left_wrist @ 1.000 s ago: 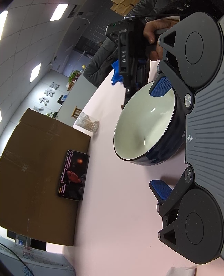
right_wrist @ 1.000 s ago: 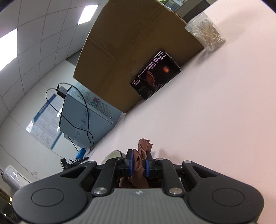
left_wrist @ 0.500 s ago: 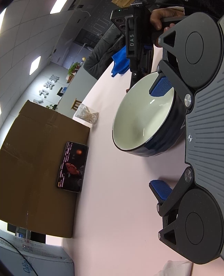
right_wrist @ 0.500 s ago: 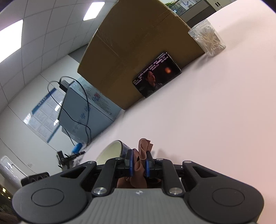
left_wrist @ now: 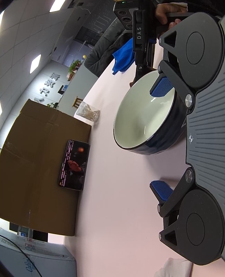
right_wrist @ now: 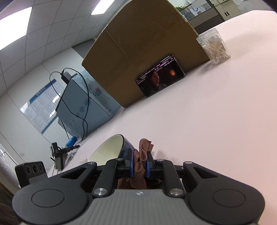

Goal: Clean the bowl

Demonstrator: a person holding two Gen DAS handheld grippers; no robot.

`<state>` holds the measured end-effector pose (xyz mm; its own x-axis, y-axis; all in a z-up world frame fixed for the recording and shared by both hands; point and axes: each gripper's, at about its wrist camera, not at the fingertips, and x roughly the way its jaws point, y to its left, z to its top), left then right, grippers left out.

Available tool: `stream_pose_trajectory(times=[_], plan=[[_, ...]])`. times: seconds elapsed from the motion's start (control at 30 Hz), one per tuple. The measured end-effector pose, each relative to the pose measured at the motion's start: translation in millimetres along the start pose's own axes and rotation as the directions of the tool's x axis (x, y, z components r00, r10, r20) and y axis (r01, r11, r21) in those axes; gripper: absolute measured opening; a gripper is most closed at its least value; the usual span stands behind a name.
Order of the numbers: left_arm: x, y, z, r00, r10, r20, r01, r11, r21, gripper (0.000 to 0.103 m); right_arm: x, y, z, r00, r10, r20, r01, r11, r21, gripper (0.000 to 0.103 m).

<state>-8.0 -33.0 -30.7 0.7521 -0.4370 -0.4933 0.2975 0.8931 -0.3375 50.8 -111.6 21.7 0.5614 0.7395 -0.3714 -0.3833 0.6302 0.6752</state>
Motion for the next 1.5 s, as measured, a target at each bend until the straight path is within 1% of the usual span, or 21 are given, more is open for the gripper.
stream_pose_trajectory(times=[0.27, 0.4, 0.6, 0.67, 0.8, 0.93, 1.03, 1.1, 1.23, 1.33, 1.5], plan=[[-1, -1, 0, 1.000, -0.001, 0.002, 0.001, 1.000, 0.006, 0.103, -5, 0, 0, 0.999, 0.038, 0.038, -0.039, 0.999, 0.001, 0.016], [0, 0, 0, 1.000, 0.000, 0.002, 0.000, 1.000, 0.004, 0.103, -3, 4, -1, 1.000, -0.004, 0.015, 0.005, 1.000, -0.030, 0.017], [0, 0, 0, 1.000, 0.000, 0.001, 0.000, 1.000, 0.003, 0.103, -6, 12, -2, 0.999, -0.032, 0.003, 0.032, 0.995, -0.096, 0.016], [0, 0, 0, 1.000, 0.000, 0.001, 0.000, 1.000, 0.004, 0.103, -9, 14, -3, 1.000, -0.010, 0.020, 0.012, 0.995, -0.094, 0.016], [0, 0, 0, 1.000, 0.000, 0.002, 0.000, 1.000, 0.005, 0.103, -9, 14, -3, 1.000, -0.009, 0.026, 0.012, 0.995, -0.096, 0.016], [1, 0, 0, 1.000, -0.001, 0.001, 0.001, 1.000, 0.004, 0.103, -4, 18, -4, 0.998, -0.057, -0.003, 0.056, 0.990, -0.127, 0.016], [1, 0, 0, 1.000, -0.001, 0.001, 0.001, 1.000, 0.004, 0.103, -4, 20, -5, 0.997, -0.071, -0.012, 0.068, 0.987, -0.147, 0.016], [1, 1, 1, 1.000, -0.001, 0.001, 0.001, 1.000, 0.004, 0.103, -6, 21, -6, 0.998, -0.063, -0.005, 0.062, 0.986, -0.154, 0.016], [1, 1, 1, 1.000, -0.001, 0.001, 0.001, 1.000, 0.006, 0.103, -12, 21, -5, 1.000, -0.008, 0.026, 0.012, 0.988, -0.156, 0.016], [2, 2, 2, 1.000, -0.001, 0.001, 0.001, 1.000, 0.006, 0.103, -11, 20, -4, 1.000, -0.015, 0.019, 0.018, 0.988, -0.152, 0.016], [2, 1, 1, 1.000, -0.001, 0.000, 0.001, 1.000, 0.004, 0.103, -7, 20, -4, 0.999, -0.052, -0.009, 0.050, 0.986, -0.161, 0.016]])
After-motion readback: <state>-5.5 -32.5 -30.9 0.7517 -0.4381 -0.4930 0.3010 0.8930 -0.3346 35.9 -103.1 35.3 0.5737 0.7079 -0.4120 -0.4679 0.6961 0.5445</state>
